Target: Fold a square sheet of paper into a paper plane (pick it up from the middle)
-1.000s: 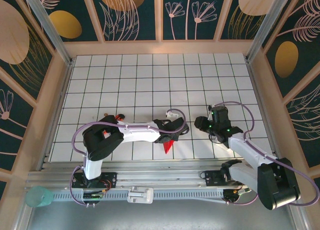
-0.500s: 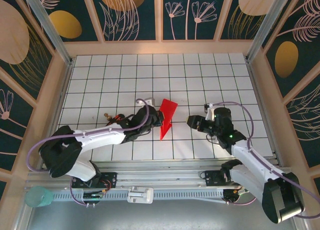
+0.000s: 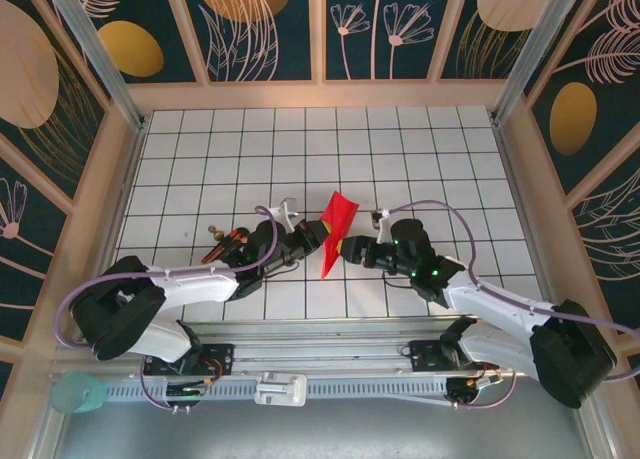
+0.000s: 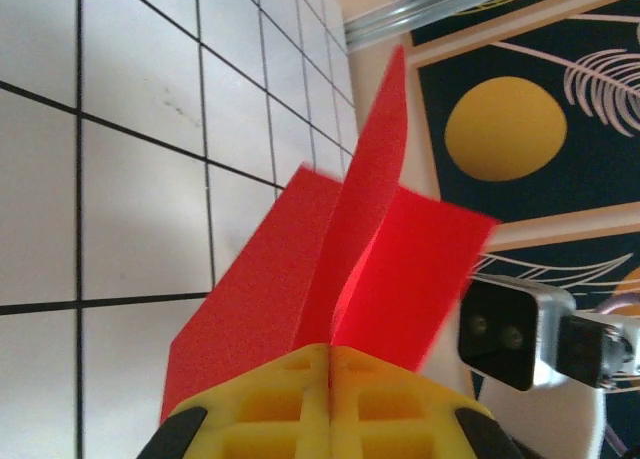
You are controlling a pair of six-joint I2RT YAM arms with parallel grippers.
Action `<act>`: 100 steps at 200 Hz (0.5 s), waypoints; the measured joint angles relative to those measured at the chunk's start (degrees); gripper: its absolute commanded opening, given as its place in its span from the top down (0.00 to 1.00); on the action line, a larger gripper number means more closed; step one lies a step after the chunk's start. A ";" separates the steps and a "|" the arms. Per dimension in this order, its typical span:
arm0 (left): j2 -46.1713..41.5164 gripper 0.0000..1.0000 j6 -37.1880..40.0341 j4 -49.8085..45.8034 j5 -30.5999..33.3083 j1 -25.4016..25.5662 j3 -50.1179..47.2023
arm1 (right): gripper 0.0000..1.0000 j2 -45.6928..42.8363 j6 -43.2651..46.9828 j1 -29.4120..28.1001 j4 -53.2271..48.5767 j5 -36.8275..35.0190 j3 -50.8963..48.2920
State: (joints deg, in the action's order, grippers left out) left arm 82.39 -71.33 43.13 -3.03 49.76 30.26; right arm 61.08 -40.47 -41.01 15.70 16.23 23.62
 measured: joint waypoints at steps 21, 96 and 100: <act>0.68 1.00 -1.01 1.57 -0.85 0.00 -0.15 | 0.45 0.96 -0.44 -0.79 0.39 -2.14 0.85; 2.38 1.00 -2.93 4.55 -1.01 -0.02 -0.90 | 0.42 -2.89 -3.21 -1.62 1.70 -7.48 -0.79; 2.40 1.00 -3.13 4.79 -1.01 -0.02 -1.09 | 0.42 -3.37 -3.28 -1.55 1.51 -7.74 -0.90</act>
State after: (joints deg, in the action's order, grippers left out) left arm 84.79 -74.46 47.92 -4.03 49.74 29.17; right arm 57.71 -43.75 -42.57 17.21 8.49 22.72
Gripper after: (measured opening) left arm 0.061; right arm 0.574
